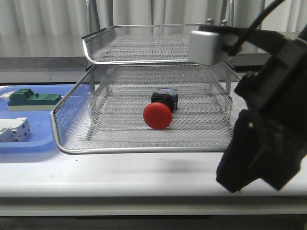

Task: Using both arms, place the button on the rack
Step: 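Push the middle mesh tray back into the stack with the right gripper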

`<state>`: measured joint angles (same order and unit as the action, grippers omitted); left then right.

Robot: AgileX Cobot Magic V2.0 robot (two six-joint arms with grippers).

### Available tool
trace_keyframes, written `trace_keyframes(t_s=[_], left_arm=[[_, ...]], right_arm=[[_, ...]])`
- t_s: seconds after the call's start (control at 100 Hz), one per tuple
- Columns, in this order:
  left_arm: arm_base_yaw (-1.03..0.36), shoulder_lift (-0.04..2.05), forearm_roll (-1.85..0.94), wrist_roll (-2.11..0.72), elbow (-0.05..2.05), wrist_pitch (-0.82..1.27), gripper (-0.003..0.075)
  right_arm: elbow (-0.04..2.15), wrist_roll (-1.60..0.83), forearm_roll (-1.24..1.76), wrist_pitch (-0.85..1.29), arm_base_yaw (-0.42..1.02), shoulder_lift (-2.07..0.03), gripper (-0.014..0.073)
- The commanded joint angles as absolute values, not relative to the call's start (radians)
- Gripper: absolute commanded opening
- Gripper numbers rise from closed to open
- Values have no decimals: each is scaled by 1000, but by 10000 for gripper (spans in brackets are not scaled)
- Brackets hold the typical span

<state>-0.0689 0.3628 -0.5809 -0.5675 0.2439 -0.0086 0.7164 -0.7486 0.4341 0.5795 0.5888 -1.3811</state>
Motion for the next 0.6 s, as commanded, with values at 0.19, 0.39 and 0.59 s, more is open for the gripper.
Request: trace_keyframes(t_s=[0.19,0.39,0.59], left_arm=[[-67,368,-588,-562,271,-81,-20],[-67,368,-588,-562,271,-81,-20],[-67,368,-588,-562,271,-81,-20]], right_arm=[[779,-762,459,416,671,-1452,-69],[873,-762,414,400,666,-1527,-69],[988,-762,362,401,618,-1605,-69]])
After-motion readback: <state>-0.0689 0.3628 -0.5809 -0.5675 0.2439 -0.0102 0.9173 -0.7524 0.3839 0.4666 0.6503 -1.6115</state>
